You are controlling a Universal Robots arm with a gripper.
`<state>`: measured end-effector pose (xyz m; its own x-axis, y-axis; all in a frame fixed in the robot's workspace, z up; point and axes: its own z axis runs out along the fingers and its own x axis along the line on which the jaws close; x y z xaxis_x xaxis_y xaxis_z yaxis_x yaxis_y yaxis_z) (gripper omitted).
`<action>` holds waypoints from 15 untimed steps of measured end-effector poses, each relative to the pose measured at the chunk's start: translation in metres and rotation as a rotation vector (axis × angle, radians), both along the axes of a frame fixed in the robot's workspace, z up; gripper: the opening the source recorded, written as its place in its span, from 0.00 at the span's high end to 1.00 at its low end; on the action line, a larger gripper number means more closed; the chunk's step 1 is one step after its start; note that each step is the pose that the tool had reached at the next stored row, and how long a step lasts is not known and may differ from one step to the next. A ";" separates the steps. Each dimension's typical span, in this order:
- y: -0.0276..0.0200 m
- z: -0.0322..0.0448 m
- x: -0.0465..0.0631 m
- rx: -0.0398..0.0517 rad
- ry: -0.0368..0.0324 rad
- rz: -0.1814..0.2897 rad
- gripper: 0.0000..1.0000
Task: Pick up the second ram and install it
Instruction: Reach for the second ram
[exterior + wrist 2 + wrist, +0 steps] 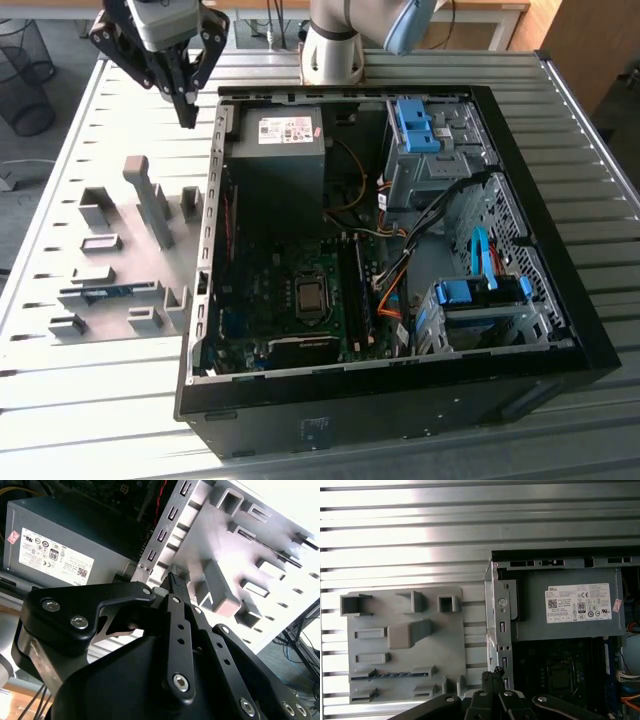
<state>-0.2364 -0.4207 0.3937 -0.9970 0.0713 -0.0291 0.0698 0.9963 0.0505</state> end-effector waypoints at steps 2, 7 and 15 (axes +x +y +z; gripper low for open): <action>0.0000 0.0000 0.000 0.0001 -0.0001 0.000 0.89; 0.0000 0.0000 -0.001 0.0000 0.0000 0.000 0.89; 0.0000 -0.0002 -0.004 0.0001 0.0000 0.000 0.89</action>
